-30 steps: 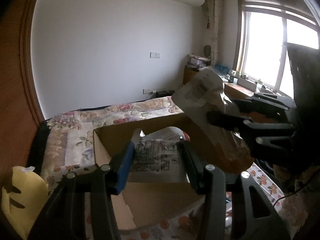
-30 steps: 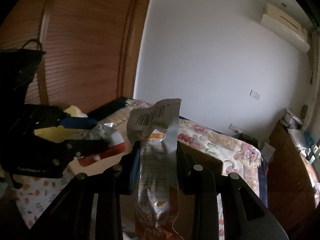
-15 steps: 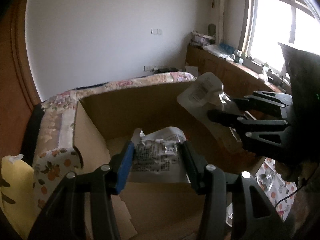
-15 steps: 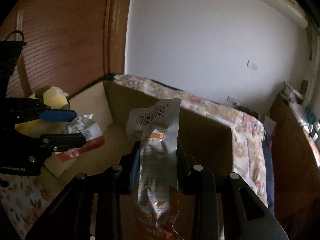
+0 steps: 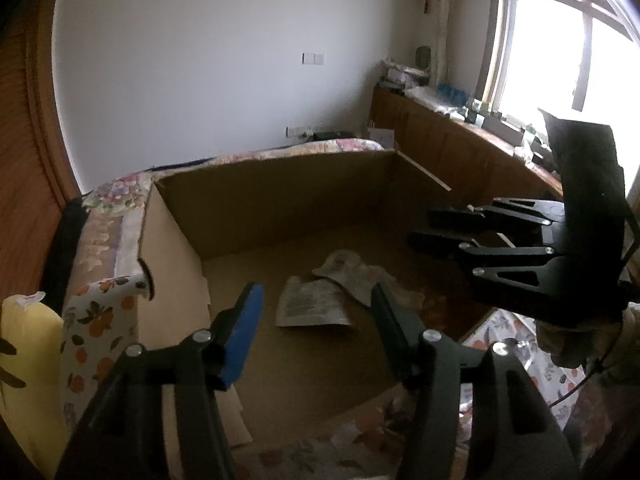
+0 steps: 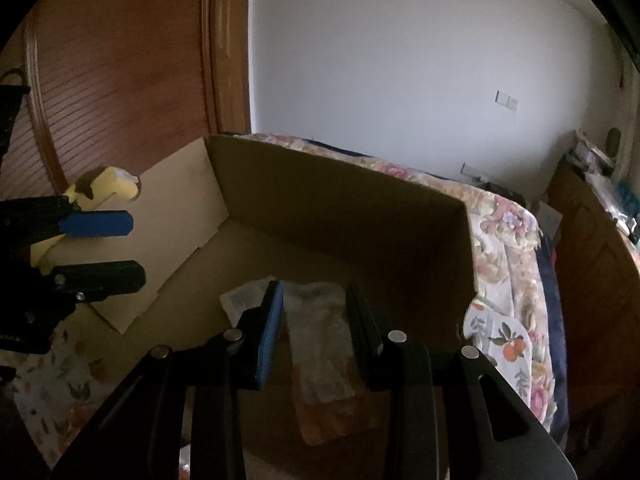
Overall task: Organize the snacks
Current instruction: 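Carry both packets over the cardboard box and open both grippers inside it, then lift both grippers out of the box back toward the snack pile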
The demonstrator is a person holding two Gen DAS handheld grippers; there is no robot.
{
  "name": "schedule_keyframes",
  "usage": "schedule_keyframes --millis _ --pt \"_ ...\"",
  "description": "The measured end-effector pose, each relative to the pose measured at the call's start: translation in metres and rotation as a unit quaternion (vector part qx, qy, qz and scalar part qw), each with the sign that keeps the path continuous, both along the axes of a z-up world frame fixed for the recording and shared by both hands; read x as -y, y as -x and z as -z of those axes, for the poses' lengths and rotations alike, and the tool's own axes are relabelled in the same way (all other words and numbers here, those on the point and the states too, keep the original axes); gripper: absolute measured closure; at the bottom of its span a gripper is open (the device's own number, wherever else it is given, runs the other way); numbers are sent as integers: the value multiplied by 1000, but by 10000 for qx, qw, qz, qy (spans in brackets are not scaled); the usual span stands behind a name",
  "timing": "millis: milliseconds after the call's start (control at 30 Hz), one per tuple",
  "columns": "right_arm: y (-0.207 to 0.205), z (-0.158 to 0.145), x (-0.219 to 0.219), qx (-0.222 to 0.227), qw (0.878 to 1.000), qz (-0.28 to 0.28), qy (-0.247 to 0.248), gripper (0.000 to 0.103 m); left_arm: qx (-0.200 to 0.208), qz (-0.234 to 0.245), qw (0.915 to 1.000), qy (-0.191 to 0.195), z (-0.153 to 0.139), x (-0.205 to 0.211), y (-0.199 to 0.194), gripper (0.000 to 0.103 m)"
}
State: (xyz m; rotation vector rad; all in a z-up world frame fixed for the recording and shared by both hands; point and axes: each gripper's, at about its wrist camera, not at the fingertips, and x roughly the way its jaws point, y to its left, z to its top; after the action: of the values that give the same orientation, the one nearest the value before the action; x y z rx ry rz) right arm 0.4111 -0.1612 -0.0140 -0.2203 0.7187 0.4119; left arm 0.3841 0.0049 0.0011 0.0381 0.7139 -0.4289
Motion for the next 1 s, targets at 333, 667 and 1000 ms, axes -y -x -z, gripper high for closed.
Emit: schedule_keyframes --millis 333,667,1000 --pt "74 -45 30 115 9992 -31 -383 69 371 -113 9990 225 -19 -13 67 32" --pt "167 -58 63 68 9981 161 -592 52 439 -145 9984 325 -12 -11 143 31" --pt "232 -33 82 -55 9960 467 -757 51 381 -184 9990 171 18 -17 194 31"
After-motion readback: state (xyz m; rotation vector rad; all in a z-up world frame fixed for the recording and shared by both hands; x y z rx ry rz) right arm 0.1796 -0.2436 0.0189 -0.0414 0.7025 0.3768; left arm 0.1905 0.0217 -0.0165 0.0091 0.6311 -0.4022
